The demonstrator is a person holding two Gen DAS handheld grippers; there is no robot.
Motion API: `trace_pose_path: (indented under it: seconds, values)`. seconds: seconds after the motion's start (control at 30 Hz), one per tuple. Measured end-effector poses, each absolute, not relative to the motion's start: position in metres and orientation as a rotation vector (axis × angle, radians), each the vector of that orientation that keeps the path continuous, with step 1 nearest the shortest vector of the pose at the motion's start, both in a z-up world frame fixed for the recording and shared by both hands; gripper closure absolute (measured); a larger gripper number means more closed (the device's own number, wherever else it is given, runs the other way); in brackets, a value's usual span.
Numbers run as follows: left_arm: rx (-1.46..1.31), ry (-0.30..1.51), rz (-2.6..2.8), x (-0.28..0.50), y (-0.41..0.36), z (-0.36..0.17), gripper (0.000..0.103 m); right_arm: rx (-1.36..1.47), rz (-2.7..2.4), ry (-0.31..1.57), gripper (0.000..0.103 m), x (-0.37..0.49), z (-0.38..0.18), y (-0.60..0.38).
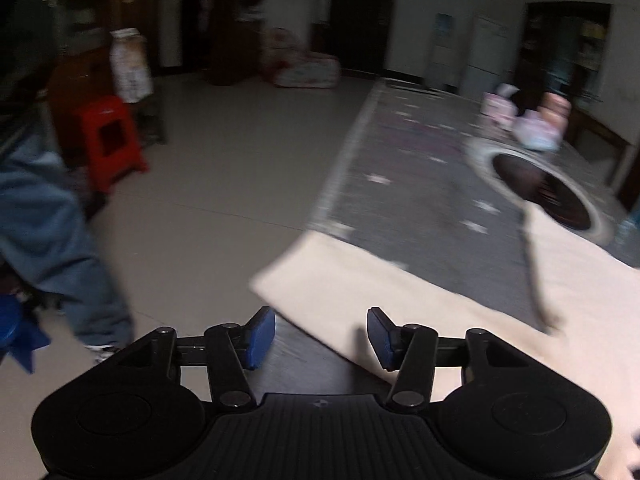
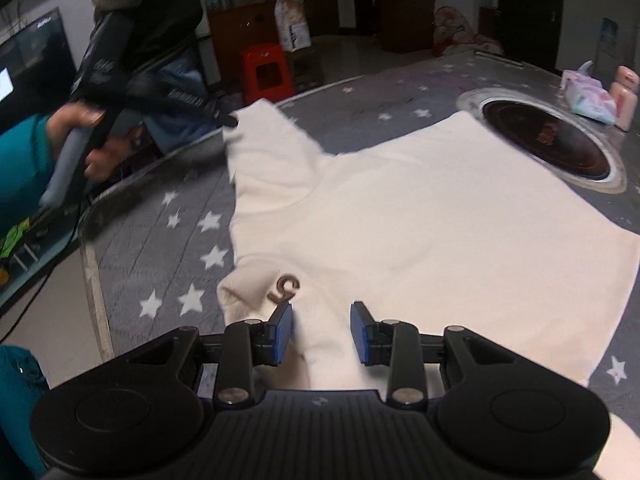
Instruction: Fold clothes
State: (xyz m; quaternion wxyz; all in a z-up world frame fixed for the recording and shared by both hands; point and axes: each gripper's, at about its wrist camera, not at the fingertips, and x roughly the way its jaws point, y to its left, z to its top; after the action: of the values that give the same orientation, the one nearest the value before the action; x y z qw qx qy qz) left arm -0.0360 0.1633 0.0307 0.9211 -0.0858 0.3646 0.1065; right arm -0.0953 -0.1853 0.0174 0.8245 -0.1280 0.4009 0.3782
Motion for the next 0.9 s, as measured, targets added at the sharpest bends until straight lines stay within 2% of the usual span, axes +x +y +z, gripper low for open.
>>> trace_pose_path:
  seconds: [0.27, 0.33, 0.47, 0.53, 0.73, 0.9]
  values:
    - [-0.299, 0.751, 0.244, -0.011, 0.193, 0.013, 0.049, -0.286, 0.818, 0.857, 0.063, -0.099, 0.018, -0.183]
    - [-0.317, 0.740, 0.240, -0.009, 0.195, 0.012, 0.059, -0.286, 0.818, 0.858, 0.063, -0.099, 0.018, -0.183]
    - [-0.308, 0.709, 0.265, -0.011, 0.193, 0.014, 0.091, -0.281, 0.817, 0.859, 0.063, -0.099, 0.018, -0.183]
    - [-0.318, 0.703, 0.269, -0.011, 0.194, 0.015, 0.097, -0.284, 0.817, 0.859, 0.063, -0.099, 0.018, -0.183]
    - [-0.304, 0.638, 0.282, -0.009, 0.195, 0.033, 0.099, -0.304, 0.818, 0.858, 0.061, -0.100, 0.017, -0.180]
    - [-0.280, 0.651, 0.276, -0.004, 0.187, 0.031, 0.099, -0.316, 0.819, 0.855, 0.059, -0.100, 0.016, -0.178]
